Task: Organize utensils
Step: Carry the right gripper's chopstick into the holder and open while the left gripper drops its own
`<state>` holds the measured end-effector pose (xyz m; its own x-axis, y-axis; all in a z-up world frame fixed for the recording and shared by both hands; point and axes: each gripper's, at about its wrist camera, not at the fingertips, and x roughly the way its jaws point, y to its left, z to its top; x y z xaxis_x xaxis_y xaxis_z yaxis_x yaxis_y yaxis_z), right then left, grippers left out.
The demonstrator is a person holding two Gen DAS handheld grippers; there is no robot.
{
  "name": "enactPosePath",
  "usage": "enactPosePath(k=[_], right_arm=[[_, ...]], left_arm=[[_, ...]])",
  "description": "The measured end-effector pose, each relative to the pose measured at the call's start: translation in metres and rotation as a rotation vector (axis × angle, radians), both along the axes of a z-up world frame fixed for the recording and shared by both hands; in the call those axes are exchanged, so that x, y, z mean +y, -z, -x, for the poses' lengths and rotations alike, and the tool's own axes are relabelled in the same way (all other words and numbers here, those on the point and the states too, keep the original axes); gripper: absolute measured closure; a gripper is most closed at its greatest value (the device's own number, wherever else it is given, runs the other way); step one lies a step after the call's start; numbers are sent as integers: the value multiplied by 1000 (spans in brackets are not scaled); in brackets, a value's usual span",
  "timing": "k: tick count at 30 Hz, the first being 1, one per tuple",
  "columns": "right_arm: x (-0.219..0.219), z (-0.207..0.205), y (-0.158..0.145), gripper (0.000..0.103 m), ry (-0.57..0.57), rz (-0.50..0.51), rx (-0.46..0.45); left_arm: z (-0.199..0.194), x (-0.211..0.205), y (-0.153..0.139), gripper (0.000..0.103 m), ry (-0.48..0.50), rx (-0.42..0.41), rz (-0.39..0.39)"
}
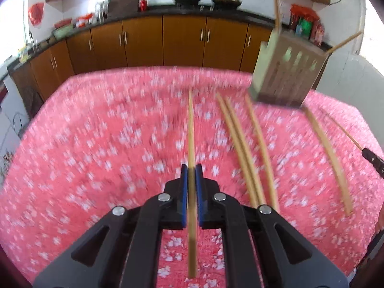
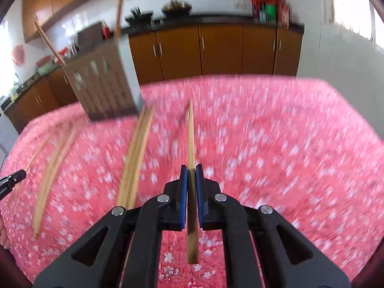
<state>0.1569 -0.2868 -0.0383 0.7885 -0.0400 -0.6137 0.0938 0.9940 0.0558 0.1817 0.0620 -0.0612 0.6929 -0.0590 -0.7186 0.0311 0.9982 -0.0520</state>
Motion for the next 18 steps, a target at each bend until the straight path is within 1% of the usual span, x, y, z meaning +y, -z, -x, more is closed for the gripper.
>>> enactPosePath(k=[3,6,10,14,18], right_arm=[[2,5,-28,95,-2,-2,-89],[1,6,-50,95,-3,-13,-153],[0,2,-67,95,-8,-27,-199],[-1,6,-82,95,-19,-42,-228],[2,5,-113,95,-73,-91,-270]], left_arm=[[5,-1,-35,95,7,-90,3],[4,-1,-70,95,9,-168,29],[-2,6,-100,95,18,-218,72],[-5,1,-120,95,37,-250,82],[-1,-11,-147,95,94,-290,101]])
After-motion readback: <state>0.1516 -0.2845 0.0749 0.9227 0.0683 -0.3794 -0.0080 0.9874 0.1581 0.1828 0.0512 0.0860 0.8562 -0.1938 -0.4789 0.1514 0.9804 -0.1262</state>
